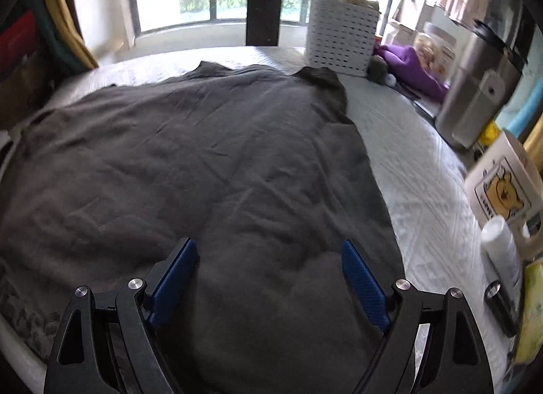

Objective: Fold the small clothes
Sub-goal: 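Grasp the folded shirt edge with the left gripper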

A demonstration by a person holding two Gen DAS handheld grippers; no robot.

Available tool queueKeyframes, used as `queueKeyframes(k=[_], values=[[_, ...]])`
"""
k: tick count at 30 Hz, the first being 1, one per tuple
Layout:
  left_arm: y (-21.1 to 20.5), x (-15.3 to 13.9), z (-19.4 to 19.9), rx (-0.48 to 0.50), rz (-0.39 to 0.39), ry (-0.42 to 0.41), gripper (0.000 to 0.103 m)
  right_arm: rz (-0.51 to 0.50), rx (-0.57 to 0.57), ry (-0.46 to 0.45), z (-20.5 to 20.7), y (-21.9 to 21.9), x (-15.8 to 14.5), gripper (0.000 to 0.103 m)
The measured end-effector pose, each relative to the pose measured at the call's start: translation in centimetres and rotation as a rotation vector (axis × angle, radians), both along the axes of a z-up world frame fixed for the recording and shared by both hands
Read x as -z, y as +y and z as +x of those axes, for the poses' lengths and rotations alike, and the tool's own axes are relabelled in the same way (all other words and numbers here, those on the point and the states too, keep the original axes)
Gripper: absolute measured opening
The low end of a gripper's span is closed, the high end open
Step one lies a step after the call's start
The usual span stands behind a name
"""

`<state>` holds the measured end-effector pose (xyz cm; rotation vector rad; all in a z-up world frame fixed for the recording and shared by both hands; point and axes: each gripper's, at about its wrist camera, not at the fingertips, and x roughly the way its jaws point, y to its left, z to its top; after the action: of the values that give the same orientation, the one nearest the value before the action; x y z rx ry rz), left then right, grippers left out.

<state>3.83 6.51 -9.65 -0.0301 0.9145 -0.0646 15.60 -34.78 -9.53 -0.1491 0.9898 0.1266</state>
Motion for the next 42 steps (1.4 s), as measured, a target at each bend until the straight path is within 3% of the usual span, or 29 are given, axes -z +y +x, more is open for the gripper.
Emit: queueKeyframes(k=[6, 10, 14, 18, 21, 25, 30, 32, 33, 36, 38, 42], values=[[1.9, -1.8, 0.9, -0.038, -0.08, -0.01, 0.079, 0.014, 0.06, -0.01, 0.1, -2.2, -0.9, 0.089], [3.2, -3.4, 3.0, -0.064, -0.067, -0.055, 0.079, 0.035, 0.047, -0.025, 0.6, -1.8, -1.8, 0.089], [4.4, -4.2, 6.1, -0.063, -0.118, -0.093, 0.079, 0.055, 0.014, -0.045, 1.9, -0.5, -2.7, 0.089], [6.4, -3.4, 10.5, -0.086, -0.257, -0.063, 0.064, 0.071, 0.006, -0.056, 3.1, 0.1, -3.0, 0.089], [7.6, -1.9, 13.2, -0.107, -0.34, 0.012, 0.027, 0.082, 0.01, -0.056, 3.8, 0.1, -3.1, 0.089], [8.7, -0.4, 15.2, -0.141, -0.423, 0.072, 0.027, 0.071, 0.012, -0.043, 4.3, 0.0, -2.6, 0.089], [9.8, 0.0, 16.5, -0.165, -0.528, 0.065, 0.027, 0.069, 0.034, -0.019, 4.7, -0.7, -1.6, 0.089], [9.6, -0.3, 16.8, -0.162, -0.52, 0.045, 0.023, 0.072, 0.036, -0.011, 4.8, -0.8, -1.2, 0.089], [9.2, -1.1, 16.7, -0.154, -0.482, 0.006, 0.004, 0.072, 0.035, -0.009, 4.8, -0.8, -1.1, 0.089], [8.1, -3.1, 16.1, -0.118, -0.38, -0.09, 0.004, 0.074, 0.03, -0.008, 4.5, -0.7, -1.0, 0.089], [6.9, -4.5, 15.2, -0.109, -0.242, -0.15, 0.004, 0.076, 0.029, -0.008, 4.3, -0.7, -1.0, 0.089], [6.8, -4.0, 15.3, -0.13, -0.13, -0.122, 0.004, 0.077, 0.038, -0.005, 3.8, -1.0, -0.9, 0.089]])
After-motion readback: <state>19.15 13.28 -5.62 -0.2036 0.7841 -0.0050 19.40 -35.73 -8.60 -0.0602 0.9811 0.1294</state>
